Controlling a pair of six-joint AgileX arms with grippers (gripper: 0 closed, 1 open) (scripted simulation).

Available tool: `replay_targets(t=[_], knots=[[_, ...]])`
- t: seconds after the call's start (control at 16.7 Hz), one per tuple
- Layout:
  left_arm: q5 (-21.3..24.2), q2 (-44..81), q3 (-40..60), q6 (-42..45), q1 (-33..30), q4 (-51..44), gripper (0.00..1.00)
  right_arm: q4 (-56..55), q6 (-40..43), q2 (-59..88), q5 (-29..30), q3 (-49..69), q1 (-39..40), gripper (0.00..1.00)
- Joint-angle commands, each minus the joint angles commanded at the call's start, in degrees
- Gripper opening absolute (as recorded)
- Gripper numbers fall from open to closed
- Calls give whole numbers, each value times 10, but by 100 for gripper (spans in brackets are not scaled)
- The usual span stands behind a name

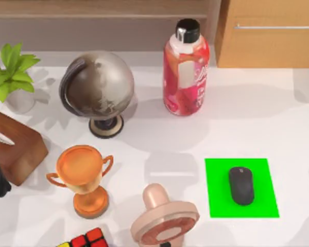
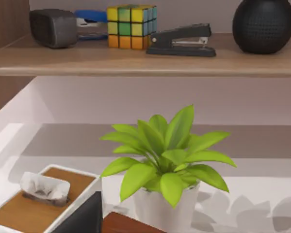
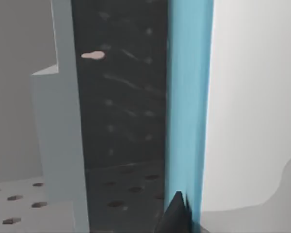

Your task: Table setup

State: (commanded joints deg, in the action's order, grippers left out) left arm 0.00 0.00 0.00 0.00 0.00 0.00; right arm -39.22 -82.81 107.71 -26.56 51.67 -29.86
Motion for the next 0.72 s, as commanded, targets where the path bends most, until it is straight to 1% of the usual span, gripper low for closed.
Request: replay_targets(t=[0.18, 0.72], knots=[[0, 0, 0, 0, 0, 0, 100, 1, -1, 0, 0, -1, 3, 0], [0, 0, 0, 0, 0, 0, 100, 8, -7, 53, 21, 64, 21, 0]])
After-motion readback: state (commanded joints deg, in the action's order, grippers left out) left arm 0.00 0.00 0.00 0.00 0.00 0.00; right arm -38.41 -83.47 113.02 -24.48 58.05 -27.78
